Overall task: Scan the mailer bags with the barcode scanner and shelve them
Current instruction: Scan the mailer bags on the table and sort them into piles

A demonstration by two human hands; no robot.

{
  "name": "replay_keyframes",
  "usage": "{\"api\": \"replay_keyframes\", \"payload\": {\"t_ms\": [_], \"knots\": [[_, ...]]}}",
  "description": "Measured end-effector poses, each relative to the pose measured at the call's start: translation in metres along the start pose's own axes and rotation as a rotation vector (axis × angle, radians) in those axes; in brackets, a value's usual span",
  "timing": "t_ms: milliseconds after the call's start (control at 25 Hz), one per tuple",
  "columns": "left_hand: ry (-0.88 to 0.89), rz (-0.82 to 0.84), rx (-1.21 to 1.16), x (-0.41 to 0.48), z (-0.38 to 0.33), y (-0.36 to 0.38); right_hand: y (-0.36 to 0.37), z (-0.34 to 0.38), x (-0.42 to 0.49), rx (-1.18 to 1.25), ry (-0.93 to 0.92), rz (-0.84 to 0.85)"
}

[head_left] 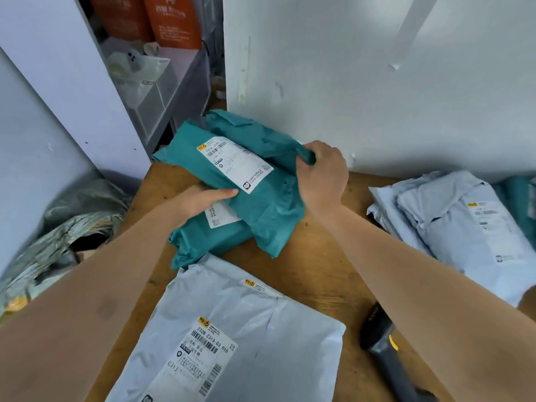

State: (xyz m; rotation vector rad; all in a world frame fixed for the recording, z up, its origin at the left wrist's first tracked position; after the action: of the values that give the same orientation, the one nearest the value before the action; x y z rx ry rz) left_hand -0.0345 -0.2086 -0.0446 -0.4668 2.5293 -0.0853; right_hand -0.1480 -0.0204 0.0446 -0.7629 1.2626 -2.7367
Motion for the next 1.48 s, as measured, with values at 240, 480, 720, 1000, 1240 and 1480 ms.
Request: {"api": "replay_keyframes", "payload": {"t_ms": [240, 480, 720, 1000, 1240, 1480], "knots": [[0.02, 0.054, -0.335, 0.011, -0.023, 0.054, -0.031, -0.001, -0.053, -0.059, -0.537, -0.134], [0.075, 0.032, -0.196, 0.01, -0.035, 0.098, -0.015, -0.056, -0.091, -0.204, -0.568, 0.304], [-0.034, 0.014, -0.088, -0.001, -0.038, 0.105, -0.021, -0.094, -0.086, -0.392, -0.312, 0.635], [-0.022, 0.032, -0.29, -0.033, -0.055, 0.107, -0.063, -0.143, -0.111, -0.261, -0.007, 0.596], [0.108, 0.06, -0.557, -0.097, -0.042, 0.145, -0.108, -0.211, -0.207, -0.277, 0.393, 0.888], [0.109, -0.005, -0.632, -0.166, -0.002, 0.217, -0.119, -0.228, -0.282, -0.424, 0.14, 1.007]]}}
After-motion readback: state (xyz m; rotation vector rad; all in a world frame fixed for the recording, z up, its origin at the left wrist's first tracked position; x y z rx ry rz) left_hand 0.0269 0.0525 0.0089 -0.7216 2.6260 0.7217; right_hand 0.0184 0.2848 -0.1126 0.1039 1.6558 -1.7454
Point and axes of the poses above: each hand's wrist, its own x-axis towards the middle knuckle, its own y-axis out of the palm, z = x × y, the point moved 5 cm from there along x, towards the middle knuckle, and after that the axes turned 3 degrees about -x, right-handed, at the moved point
